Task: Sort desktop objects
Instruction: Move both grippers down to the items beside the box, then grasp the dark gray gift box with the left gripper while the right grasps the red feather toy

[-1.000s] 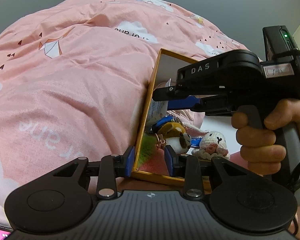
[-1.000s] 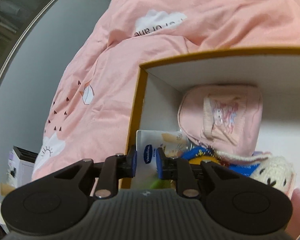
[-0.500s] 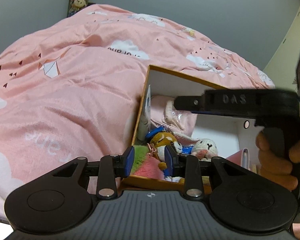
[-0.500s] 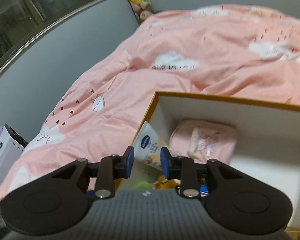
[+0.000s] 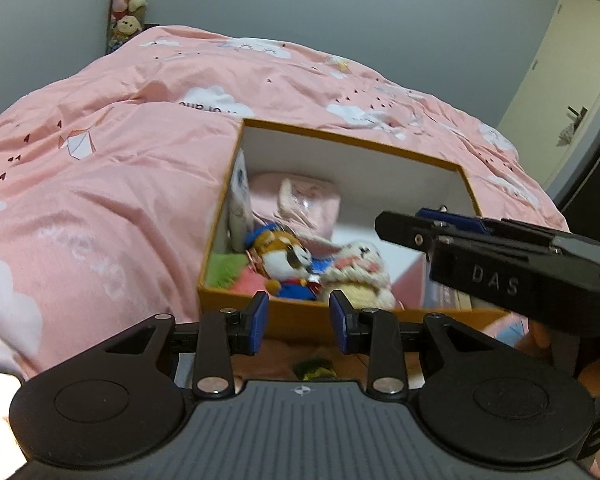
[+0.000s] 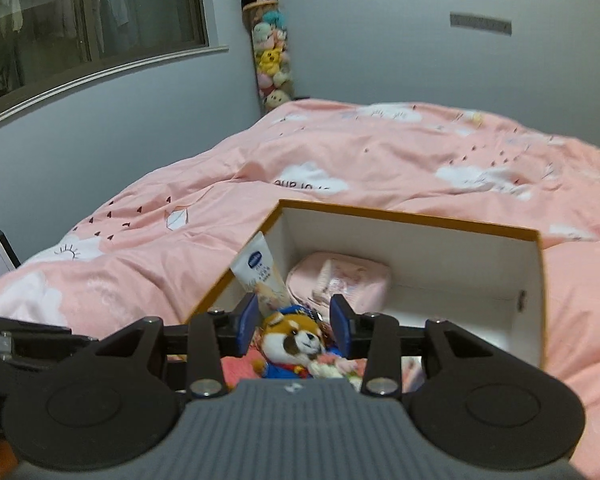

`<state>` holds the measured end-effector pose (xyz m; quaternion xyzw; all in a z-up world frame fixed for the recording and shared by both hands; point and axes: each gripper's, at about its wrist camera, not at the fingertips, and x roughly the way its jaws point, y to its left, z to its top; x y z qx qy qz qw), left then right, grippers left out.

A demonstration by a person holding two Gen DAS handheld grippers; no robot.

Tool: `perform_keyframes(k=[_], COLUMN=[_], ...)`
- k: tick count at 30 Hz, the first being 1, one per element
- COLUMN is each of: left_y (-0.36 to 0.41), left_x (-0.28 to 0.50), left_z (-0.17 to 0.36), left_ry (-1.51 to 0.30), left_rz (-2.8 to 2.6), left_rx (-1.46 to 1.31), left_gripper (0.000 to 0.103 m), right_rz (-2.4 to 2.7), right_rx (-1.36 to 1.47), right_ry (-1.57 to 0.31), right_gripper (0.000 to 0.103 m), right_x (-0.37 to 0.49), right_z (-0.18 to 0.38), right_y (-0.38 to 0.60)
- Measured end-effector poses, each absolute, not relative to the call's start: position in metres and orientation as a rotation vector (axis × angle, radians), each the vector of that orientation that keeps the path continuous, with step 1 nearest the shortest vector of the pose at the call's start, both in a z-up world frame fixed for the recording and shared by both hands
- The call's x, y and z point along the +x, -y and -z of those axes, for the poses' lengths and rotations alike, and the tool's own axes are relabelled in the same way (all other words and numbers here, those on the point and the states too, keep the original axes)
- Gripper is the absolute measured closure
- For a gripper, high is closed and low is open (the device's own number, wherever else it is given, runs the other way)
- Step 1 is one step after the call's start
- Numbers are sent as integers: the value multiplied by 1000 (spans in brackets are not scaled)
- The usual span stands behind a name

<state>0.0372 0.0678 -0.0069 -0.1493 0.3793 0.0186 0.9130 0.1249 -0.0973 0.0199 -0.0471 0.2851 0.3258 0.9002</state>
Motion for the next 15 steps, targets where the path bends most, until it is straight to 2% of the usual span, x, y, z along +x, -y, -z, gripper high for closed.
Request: perform_keyframes(k=[2,4,6,11,15], left_y=[-61,-55,-51,-55,-62], left_x=[31,26,21,8,7], left_z=[7,8,10,15,26], left_ry=[-784,-801,-827,-867,-999], left_rz=[-32,-17,0,-14,-90], left_rx=[-288,-263,-239,-221,-178], left_gripper=[65,65,65,65,65], right_rz=[-688,-679,-654,-624,-602], right_rx=[-100,-101,-120,-146,-196], right_ry=[-598,-593,-595,-628,-704], right_gripper=[61,53,50,49,46], right_x=[114,103,95,82,78], right_z=[-17,-14,-9,-2,10], right_y=[104,111,115,126,126])
